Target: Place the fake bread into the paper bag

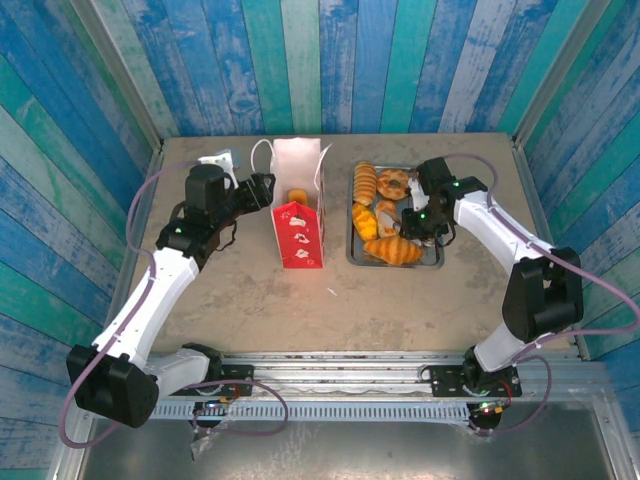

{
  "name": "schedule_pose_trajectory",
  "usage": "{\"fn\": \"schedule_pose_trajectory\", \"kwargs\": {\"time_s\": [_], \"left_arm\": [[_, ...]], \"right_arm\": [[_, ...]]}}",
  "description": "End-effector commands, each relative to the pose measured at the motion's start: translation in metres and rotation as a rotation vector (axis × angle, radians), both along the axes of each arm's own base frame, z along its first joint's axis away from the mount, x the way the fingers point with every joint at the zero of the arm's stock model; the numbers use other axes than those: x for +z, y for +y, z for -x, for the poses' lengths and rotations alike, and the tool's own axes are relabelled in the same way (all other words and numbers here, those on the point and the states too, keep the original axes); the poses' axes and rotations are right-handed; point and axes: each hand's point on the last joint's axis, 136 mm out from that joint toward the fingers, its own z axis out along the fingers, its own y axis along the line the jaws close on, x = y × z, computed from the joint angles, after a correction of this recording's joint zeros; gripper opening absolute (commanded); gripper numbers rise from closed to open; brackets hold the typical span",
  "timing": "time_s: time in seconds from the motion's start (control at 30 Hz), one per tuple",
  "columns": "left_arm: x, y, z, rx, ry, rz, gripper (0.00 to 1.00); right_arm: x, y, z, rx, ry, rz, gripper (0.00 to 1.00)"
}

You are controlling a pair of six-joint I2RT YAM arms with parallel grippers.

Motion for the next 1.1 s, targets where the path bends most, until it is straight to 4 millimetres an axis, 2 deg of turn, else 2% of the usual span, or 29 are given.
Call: {"fn": "schedule_pose_trajectory", "kwargs": {"time_s": [0.0, 0.17, 0.33, 0.43, 0.57, 0.67, 0.8, 0.97, 1.07], "left_arm": [[0.019, 0.002, 0.004, 0.006, -0.039, 0.005, 0.8], [0.022, 0.002, 0.002, 0.012, -0.018, 0.001, 0.8], [0.025, 0.01, -0.005, -0.018, 0.027, 0.024, 0.8], [0.026, 0.012, -0.009, -0.055, 0.055, 0.038, 0.79], [0.021, 0.001, -0.009, -0.144, 0.117, 0.001, 0.81], [0.011, -0.01, -0.01, -0.219, 0.175, 0.003, 0.81], [-0.001, -0.013, -0.012, -0.241, 0.218, -0.009, 0.8], [-0.022, -0.005, -0.019, -0.203, 0.265, -0.058, 0.72], [-0.026, -0.007, -0.022, -0.204, 0.263, -0.044, 0.65]], "right_arm": [[0.022, -0.001, -0.006, -0.004, -0.065, -0.01, 0.34], [0.038, -0.004, -0.006, -0.018, -0.115, -0.009, 0.27], [0.06, -0.008, -0.008, -0.031, -0.183, -0.009, 0.25], [0.08, -0.01, -0.008, -0.038, -0.236, -0.016, 0.24], [0.111, -0.011, -0.007, -0.045, -0.307, -0.04, 0.24], [0.134, -0.013, -0.004, -0.05, -0.358, -0.055, 0.24], [0.164, -0.016, 0.001, -0.063, -0.433, -0.073, 0.24], [0.202, -0.017, 0.009, -0.06, -0.531, -0.111, 0.24], [0.229, -0.015, 0.014, -0.049, -0.608, -0.141, 0.24]]}}
